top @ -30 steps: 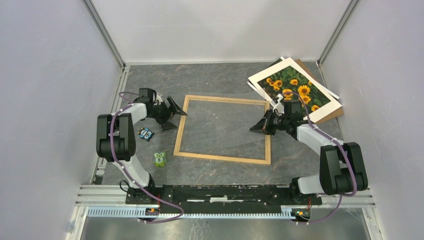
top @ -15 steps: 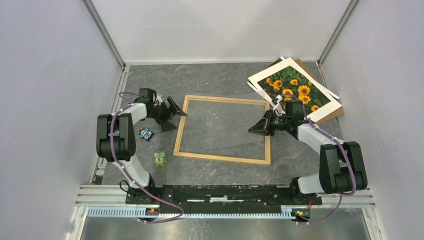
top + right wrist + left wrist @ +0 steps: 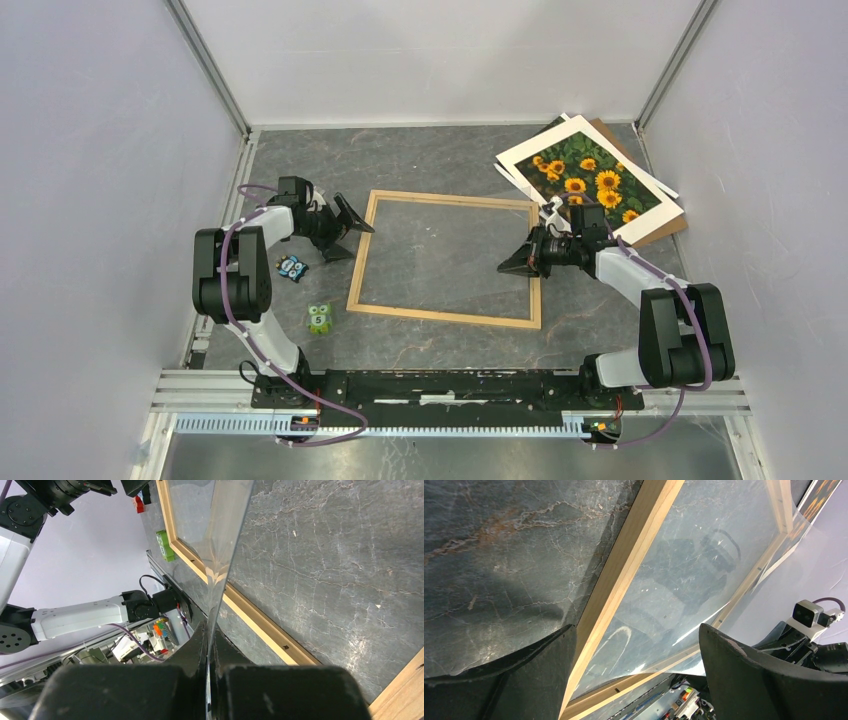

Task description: Put the photo into the frame

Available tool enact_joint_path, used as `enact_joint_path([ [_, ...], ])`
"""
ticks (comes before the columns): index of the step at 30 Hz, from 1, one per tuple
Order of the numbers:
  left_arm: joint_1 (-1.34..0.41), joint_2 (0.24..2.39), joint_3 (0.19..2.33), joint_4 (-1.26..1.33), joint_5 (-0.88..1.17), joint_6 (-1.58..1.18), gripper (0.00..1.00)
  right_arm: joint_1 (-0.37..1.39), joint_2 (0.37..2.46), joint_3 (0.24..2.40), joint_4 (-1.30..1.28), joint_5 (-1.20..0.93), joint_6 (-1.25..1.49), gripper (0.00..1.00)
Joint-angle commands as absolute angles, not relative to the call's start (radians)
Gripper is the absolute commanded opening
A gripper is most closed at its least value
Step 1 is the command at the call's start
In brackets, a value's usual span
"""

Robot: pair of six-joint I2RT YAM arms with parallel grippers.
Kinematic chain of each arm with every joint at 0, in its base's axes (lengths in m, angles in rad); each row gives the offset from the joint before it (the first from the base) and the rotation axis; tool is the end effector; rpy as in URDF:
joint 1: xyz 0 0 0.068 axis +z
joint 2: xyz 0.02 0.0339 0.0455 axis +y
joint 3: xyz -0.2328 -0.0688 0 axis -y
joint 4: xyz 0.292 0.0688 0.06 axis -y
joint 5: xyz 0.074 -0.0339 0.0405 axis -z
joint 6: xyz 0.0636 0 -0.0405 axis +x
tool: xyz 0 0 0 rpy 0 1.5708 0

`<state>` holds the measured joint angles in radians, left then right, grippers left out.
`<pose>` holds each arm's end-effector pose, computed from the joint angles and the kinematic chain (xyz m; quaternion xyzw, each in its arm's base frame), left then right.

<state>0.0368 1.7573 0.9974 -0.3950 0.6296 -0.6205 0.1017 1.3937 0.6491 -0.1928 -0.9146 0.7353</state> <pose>0.3680 -0.0239 0.0699 -0.2398 0.9012 -0.3466 0.1008 0.2945 0.0807 0.0980 0.1350 0.8530 0.4969 0.0848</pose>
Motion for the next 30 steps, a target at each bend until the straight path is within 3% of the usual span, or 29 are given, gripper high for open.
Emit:
enact_joint_path([
  [1,0.031,1.733,1.017,-0.395,0.631,-0.584,0.97,0.100,1.369,0.688,-0.193,-0.960,0.722,0.00],
  [30,0.029,1.752,1.017,-0.394,0.632,-0.583,1.00,0.145,1.375,0.710,-0.313,-0.948,0.639,0.00],
])
